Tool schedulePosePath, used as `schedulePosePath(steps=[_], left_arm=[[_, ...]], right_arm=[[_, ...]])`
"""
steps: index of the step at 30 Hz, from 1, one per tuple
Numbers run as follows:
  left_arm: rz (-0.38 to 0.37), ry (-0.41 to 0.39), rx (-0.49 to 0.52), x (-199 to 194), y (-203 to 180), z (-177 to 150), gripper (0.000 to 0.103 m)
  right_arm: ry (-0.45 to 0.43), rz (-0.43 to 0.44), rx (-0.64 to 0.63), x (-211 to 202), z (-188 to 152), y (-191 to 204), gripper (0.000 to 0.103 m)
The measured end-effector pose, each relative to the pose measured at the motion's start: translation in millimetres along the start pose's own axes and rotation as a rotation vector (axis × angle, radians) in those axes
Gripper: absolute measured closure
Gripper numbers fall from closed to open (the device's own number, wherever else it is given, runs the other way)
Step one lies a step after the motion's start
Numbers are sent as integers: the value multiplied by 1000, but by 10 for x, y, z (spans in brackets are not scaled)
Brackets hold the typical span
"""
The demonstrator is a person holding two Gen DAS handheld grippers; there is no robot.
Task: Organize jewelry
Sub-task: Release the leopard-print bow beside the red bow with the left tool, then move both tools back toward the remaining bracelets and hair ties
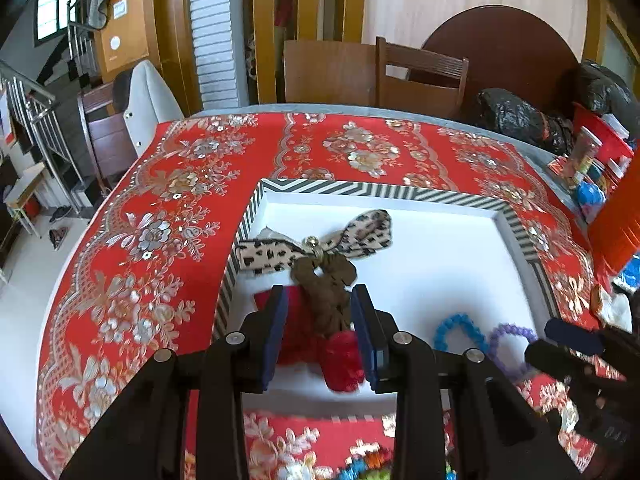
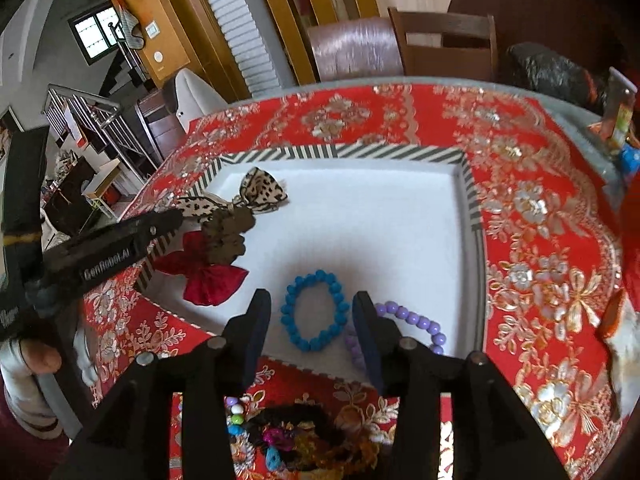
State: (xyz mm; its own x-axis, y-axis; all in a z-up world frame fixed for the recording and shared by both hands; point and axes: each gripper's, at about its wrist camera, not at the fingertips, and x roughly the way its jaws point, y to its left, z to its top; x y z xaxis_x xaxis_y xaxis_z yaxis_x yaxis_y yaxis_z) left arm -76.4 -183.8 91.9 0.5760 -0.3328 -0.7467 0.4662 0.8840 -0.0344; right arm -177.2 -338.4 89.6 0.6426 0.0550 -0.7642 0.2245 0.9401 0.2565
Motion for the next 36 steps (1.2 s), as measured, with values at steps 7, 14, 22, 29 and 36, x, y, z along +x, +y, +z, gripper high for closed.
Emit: schedulePosePath(steps=[7,14,22,29,36], left_arm=[[29,-35,12,-319,-76,-233,69],[49,-60,13,-556,-126,-396,69],[55,-72,-2,-714,-98,-556,69],[45,-48,-17,-725,-72,-632,69],[-35,-2,-76,-754,145,-648,69]], right_arm=[[-47,-45,-35,-265,-149,85,52],[-67,-52,-64,-452,-276,168,50],[-80,-67,-106,-572,-378,257,47],[-65,-66,-112,-612,-434,244,46],[-39,-62,-99,-665,-518,66,46]])
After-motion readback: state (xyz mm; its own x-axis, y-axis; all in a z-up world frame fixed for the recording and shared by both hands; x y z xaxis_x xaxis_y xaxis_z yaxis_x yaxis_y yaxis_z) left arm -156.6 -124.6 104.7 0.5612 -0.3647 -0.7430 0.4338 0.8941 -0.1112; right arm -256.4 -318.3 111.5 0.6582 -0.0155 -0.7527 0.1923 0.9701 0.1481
